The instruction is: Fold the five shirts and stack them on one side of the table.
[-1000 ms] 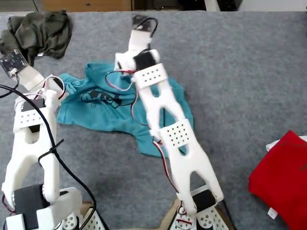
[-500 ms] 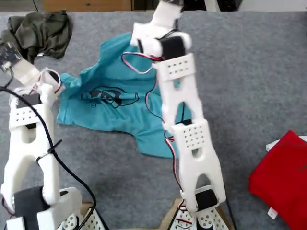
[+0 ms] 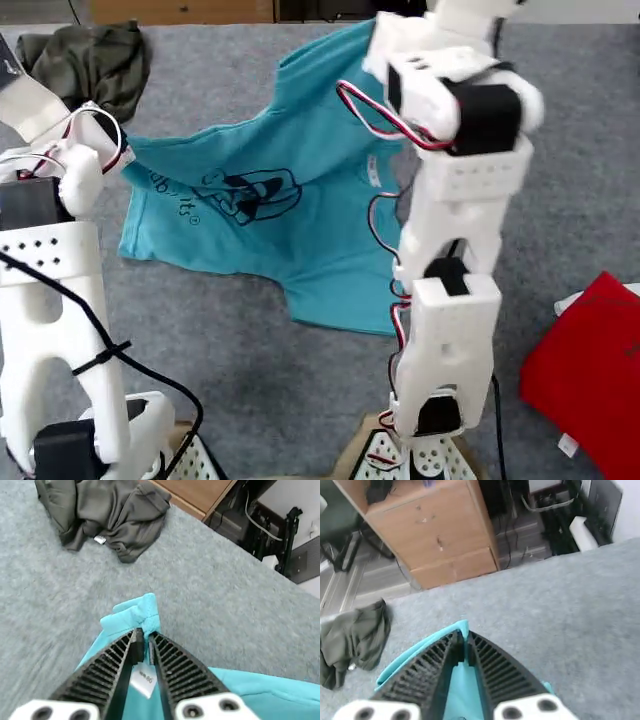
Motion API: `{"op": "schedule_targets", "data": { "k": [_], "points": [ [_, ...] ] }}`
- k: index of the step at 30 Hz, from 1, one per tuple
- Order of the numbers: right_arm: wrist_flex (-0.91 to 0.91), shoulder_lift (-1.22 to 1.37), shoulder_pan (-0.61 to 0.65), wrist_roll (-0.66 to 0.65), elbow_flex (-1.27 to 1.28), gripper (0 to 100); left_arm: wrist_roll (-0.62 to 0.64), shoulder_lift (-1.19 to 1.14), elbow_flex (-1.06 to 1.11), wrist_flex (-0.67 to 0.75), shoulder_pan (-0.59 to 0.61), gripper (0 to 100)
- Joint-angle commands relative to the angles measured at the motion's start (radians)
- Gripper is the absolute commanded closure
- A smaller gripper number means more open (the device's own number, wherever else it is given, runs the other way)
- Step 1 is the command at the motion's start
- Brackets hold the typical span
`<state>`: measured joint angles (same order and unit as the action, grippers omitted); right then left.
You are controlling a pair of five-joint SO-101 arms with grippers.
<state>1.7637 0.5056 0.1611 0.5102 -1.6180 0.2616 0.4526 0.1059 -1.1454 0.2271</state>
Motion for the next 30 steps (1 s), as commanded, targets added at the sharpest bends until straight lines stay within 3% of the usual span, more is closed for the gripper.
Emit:
{"op": "schedule_targets", "data": {
  "k": [1,13,18,30],
  "points": [
    [0.014,-0.15,-0.03,-0.011,-0.044,99.3,-0.008,0.039,-0.137,-0.094,-0.005,98],
    [0.014,-0.541,-0.071,-0.005,-0.035,99.3,-0.005,0.041,-0.733,-0.554,-0.012,98],
    [0.014,-0.662,-0.073,-0.005,-0.033,99.3,-0.006,0.068,-0.907,-0.615,-0.003,98],
    [0.011,-0.723,-0.073,-0.005,0.015,99.3,-0.008,0.302,-0.736,-0.614,-0.008,98]
  ]
}}
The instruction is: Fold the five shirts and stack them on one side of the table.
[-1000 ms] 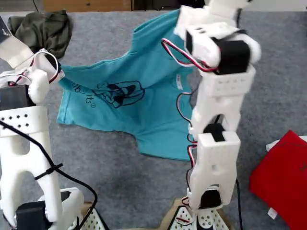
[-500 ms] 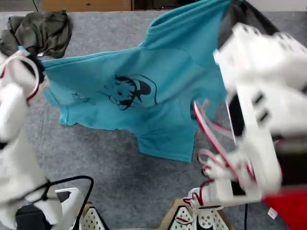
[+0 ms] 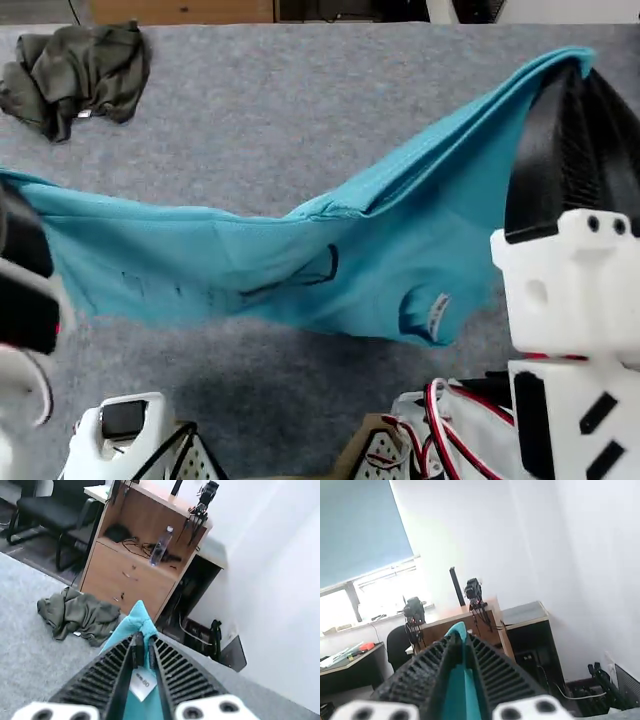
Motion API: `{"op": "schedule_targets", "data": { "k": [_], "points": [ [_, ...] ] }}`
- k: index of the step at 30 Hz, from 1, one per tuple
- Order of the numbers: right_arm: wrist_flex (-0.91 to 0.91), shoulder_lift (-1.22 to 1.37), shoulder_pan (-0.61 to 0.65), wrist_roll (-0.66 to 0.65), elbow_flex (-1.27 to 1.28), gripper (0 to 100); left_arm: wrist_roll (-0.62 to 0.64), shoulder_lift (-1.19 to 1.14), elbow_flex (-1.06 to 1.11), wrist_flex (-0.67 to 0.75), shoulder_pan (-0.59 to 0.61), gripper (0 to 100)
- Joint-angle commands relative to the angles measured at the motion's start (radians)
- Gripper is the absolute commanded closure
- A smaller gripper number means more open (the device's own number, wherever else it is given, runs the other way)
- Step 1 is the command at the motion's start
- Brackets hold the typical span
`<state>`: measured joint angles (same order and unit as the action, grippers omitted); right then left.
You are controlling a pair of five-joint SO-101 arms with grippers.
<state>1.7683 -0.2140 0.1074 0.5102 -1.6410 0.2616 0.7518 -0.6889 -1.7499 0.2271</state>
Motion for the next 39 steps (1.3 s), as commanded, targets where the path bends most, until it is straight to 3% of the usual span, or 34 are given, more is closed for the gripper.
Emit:
{"op": "schedule_targets", "data": {
  "k": [1,20,28,34,39],
  "points": [
    [0.006,-0.004,-0.019,-0.005,0.059,99.3,-0.009,0.001,0.074,-0.008,-0.006,98],
    [-0.161,-0.085,-0.019,-0.012,0.093,99.3,-0.009,0.084,0.031,0.098,-0.005,98],
    [-0.311,-0.137,-0.019,-0.017,0.102,99.3,-0.066,0.193,0.023,0.328,-0.003,98],
    [-0.528,-0.117,-0.019,-0.149,0.143,99.3,-0.091,0.151,0.023,0.399,-0.005,98],
    [-0.594,-0.114,-0.019,-0.173,0.226,99.4,-0.092,0.12,0.041,0.377,-0.005,98]
  ]
}}
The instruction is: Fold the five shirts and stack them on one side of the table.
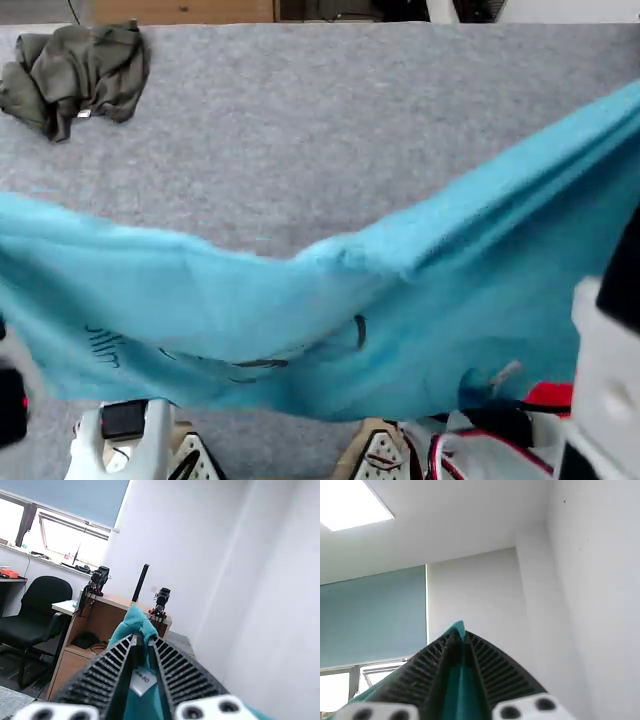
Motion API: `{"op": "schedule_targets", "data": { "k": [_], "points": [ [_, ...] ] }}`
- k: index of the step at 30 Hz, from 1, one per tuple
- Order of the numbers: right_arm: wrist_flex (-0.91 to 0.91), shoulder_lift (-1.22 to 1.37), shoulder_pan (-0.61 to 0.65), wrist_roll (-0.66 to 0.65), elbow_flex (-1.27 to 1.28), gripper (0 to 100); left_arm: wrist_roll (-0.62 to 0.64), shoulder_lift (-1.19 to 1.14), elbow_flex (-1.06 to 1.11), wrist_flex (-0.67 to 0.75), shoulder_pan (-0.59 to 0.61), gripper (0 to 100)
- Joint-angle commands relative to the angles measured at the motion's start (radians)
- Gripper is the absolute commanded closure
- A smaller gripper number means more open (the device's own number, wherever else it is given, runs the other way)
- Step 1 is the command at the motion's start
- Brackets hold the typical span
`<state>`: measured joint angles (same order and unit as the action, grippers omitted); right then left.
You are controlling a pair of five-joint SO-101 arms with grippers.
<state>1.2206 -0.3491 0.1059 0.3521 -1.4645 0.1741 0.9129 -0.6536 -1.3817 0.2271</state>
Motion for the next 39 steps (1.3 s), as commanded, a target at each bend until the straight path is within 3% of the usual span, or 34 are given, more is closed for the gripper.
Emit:
{"op": "schedule_targets", "data": {
  "k": [1,7,15,25,31,39],
  "points": [
    [-0.054,0.019,-0.018,-0.015,0.064,99.4,-0.005,-0.042,0.026,0.014,-0.005,98],
    [-0.167,0.025,-0.018,-0.021,0.143,99.4,-0.005,-0.039,0.16,0.107,-0.005,98],
    [-0.364,0.022,-0.013,-0.121,0.266,99.4,0.0,-0.038,0.189,0.114,-0.005,98],
    [-0.354,0.019,-0.018,-0.166,0.357,99.3,-0.005,-0.047,0.19,0.069,-0.005,98],
    [-0.221,0.027,-0.016,-0.158,0.364,99.3,-0.023,-0.047,0.224,0.051,0.011,98],
    [-0.169,0.053,-0.013,-0.158,0.487,99.3,-0.025,-0.038,0.488,0.233,0.106,98]
  ]
}}
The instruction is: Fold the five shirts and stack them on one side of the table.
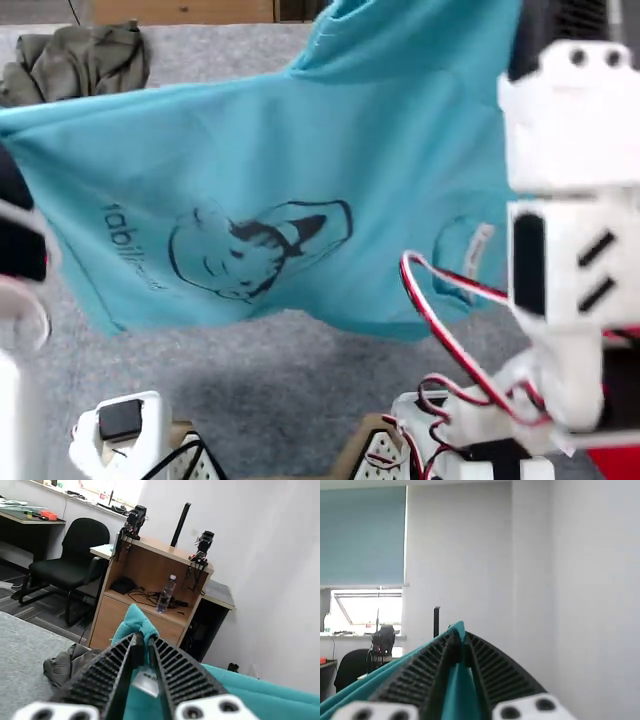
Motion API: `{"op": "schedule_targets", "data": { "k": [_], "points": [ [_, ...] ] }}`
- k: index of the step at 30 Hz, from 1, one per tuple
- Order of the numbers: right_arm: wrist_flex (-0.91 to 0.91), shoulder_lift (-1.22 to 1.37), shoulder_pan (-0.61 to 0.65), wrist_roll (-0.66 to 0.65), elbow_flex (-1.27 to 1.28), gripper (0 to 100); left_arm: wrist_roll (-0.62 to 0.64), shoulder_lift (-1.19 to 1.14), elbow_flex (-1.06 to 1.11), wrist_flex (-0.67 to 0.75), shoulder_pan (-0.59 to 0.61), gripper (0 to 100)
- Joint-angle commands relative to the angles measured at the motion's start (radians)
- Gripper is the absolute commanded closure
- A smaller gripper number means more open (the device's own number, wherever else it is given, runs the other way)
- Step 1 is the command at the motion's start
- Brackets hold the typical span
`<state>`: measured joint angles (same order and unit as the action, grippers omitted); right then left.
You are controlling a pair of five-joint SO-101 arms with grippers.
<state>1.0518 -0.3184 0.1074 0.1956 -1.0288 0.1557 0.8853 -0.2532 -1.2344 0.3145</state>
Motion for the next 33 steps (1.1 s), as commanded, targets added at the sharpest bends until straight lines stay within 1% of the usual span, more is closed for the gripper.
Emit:
{"op": "schedule_targets", "data": {
  "k": [1,4,10,19,25,29,33],
  "points": [
    [0.0,0.03,-0.016,-0.002,0.076,99.3,-0.008,-0.01,0.121,0.109,0.018,98],
    [-0.006,0.051,-0.018,0.0,0.134,99.3,-0.009,-0.01,0.21,0.17,0.02,98],
    [-0.091,0.111,-0.019,-0.002,0.203,99.3,-0.014,-0.01,0.377,0.304,0.018,98],
    [-0.176,0.225,-0.019,-0.005,0.283,99.3,-0.015,-0.019,0.532,0.427,0.017,98],
    [-0.219,0.311,-0.019,-0.006,0.311,99.3,-0.015,-0.019,0.66,0.549,0.015,98],
    [-0.258,0.383,-0.019,-0.008,0.309,99.3,-0.015,-0.021,0.749,0.647,0.011,98],
    [-0.328,0.479,-0.018,-0.008,0.309,99.3,-0.015,-0.033,0.855,0.796,0.008,98]
  ]
}}
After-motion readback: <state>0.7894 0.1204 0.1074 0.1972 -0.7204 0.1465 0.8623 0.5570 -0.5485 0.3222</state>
